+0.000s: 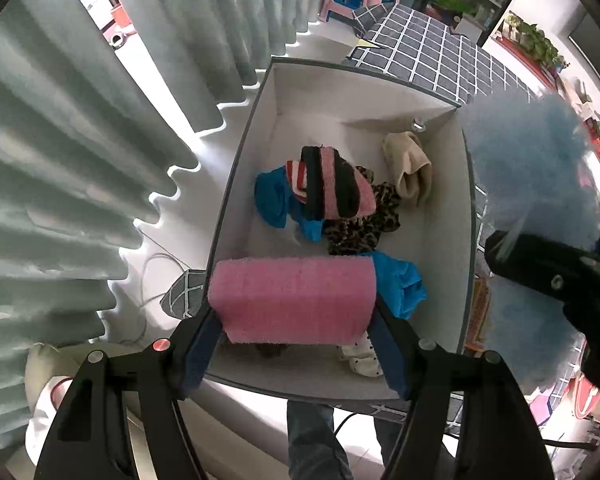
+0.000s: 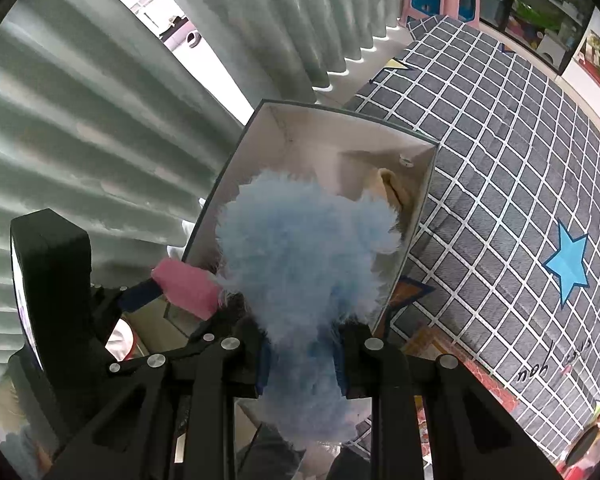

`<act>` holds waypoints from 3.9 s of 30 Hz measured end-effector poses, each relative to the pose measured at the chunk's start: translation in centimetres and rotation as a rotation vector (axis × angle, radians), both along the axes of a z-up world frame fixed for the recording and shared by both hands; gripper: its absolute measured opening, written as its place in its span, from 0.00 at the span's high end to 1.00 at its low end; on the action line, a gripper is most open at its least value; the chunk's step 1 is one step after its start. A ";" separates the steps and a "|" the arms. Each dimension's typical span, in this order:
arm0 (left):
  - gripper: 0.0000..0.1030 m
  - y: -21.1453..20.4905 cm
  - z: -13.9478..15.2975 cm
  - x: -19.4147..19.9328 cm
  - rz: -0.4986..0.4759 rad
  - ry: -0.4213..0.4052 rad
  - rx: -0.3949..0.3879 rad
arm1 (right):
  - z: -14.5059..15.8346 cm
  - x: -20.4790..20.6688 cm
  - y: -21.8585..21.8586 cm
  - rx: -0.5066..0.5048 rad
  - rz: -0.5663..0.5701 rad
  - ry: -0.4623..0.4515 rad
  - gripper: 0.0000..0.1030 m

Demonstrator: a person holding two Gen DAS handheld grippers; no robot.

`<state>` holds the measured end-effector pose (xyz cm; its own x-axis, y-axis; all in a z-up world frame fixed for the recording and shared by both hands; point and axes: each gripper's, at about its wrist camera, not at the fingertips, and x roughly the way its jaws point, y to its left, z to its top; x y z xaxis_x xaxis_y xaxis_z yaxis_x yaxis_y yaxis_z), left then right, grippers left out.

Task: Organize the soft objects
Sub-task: 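Hold the pink sponge and blue plush above the box with both tools, then open both tools to drop the pink sponge and blue plush into the box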

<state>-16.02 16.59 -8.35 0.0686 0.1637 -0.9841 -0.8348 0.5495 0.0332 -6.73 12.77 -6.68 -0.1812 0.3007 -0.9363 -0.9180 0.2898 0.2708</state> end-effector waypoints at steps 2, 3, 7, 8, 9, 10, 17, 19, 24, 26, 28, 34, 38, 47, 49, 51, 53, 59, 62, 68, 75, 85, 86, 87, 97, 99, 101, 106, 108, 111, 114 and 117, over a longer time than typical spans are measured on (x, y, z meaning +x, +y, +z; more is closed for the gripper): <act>0.29 0.1 0.0 0.1 -0.002 -0.001 0.000 | -0.1 0.0 0.1 -0.003 0.000 0.003 0.75; 0.29 0.1 0.0 0.2 -0.003 0.000 0.000 | -0.1 0.0 0.1 -0.004 0.000 0.003 0.75; 0.29 0.2 -0.2 0.5 -0.009 0.000 -0.002 | -0.3 0.2 0.3 -0.008 -0.003 0.007 0.75; 0.29 0.2 -0.2 0.6 -0.010 0.001 -0.003 | -0.3 0.2 0.3 -0.009 -0.003 0.008 0.75; 0.29 0.2 -0.2 0.6 -0.011 0.001 -0.004 | -0.3 0.3 0.4 -0.010 -0.003 0.008 0.75; 0.29 0.2 -0.2 0.6 -0.012 0.002 -0.004 | -0.3 0.3 0.4 -0.011 -0.004 0.008 0.75; 0.29 0.4 -0.3 0.8 -0.018 0.007 -0.007 | -0.6 0.5 0.7 -0.017 -0.011 0.014 0.75; 0.29 0.4 -0.3 0.8 -0.020 0.009 -0.007 | -0.6 0.6 0.7 -0.018 -0.012 0.016 0.74; 0.29 0.4 -0.5 1.0 -0.022 0.014 -0.012 | -0.7 0.7 0.8 -0.021 -0.014 0.018 0.74; 0.29 0.4 -0.5 1.0 -0.023 0.014 -0.013 | -0.7 0.7 0.8 -0.022 -0.013 0.017 0.74; 0.29 0.3 -0.6 1.1 -0.024 0.015 -0.014 | -0.7 0.7 0.9 -0.025 -0.013 0.017 0.74; 0.29 0.3 -0.6 1.0 -0.022 0.017 -0.015 | -0.9 0.8 1.0 -0.030 -0.015 0.021 0.74; 0.29 0.4 -0.7 1.0 -0.023 0.019 -0.016 | -0.9 0.8 1.0 -0.030 -0.016 0.020 0.74; 0.29 0.4 -0.9 1.0 -0.024 0.022 -0.019 | -1.1 0.9 1.1 -0.039 -0.021 0.017 0.74; 0.29 0.5 -1.0 1.1 -0.024 0.023 -0.019 | -1.1 0.9 1.1 -0.040 -0.023 0.017 0.74; 0.29 0.5 -1.0 1.1 -0.024 0.024 -0.019 | -1.2 1.0 1.2 -0.042 -0.023 0.018 0.74; 0.29 0.5 -1.0 1.1 -0.024 0.024 -0.018 | -1.2 1.0 1.3 -0.043 -0.025 0.020 0.74; 0.29 0.8 -1.3 1.0 -0.020 0.030 -0.022 | -1.3 1.1 1.4 -0.046 -0.031 0.023 0.74; 0.29 0.8 -1.4 1.0 -0.019 0.030 -0.024 | -1.4 1.2 1.5 -0.049 -0.033 0.024 0.74; 0.29 0.8 -1.5 1.2 -0.020 0.032 -0.028 | -1.5 1.2 1.8 -0.050 -0.036 0.025 0.74; 0.27 0.9 -1.2 1.6 -0.025 -0.015 -0.024 | -1.8 1.1 2.3 -0.049 -0.040 0.026 0.74; 0.16 0.4 0.9 0.4 -0.037 -0.079 0.042 | 0.2 1.2 1.9 -0.005 -0.050 -0.043 0.23; 0.16 0.3 1.1 0.5 -0.044 -0.078 0.048 | 0.3 1.2 1.8 -0.007 -0.047 -0.050 0.22; 0.16 0.1 1.4 0.3 -0.050 -0.084 0.061 | 0.5 1.1 1.7 -0.009 -0.042 -0.056 0.16; 0.15 -0.6 3.8 -0.6 -0.062 -0.102 0.054 | 2.7 -0.2 -0.5 0.022 -0.011 -0.158 0.01; 0.15 -1.0 4.0 -0.8 -0.065 -0.107 0.048 | 3.1 -0.6 -0.8 0.023 -0.003 -0.170 0.01; 0.15 -1.5 4.4 -1.0 -0.071 -0.109 0.051 | 3.3 -0.8 -1.0 0.026 -0.001 -0.171 0.01; 0.15 -2.2 4.9 -1.5 -0.072 -0.110 0.057 | 3.7 -1.3 -1.4 0.029 -0.001 -0.178 0.01; 0.15 -2.3 5.0 -1.6 -0.074 -0.106 0.069 | 3.8 -1.5 -1.5 0.031 0.000 -0.182 0.01; 0.15 -2.4 5.2 -2.0 -0.071 -0.099 0.085 | 4.0 -1.8 -1.6 0.032 0.002 -0.191 0.01; 0.15 -2.6 5.5 -2.2 -0.077 -0.097 0.098 | 4.1 -1.9 -1.7 0.032 0.000 -0.193 0.01; 0.15 -2.9 5.7 -2.3 -0.082 -0.096 0.112 | 4.1 -2.0 -1.7 0.030 0.002 -0.199 0.01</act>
<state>-18.31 13.73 -2.67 0.1795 0.2617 -0.9483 -0.7894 0.6136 0.0199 -8.76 11.04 -2.62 0.0059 0.3289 -0.9444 -0.9549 0.2821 0.0923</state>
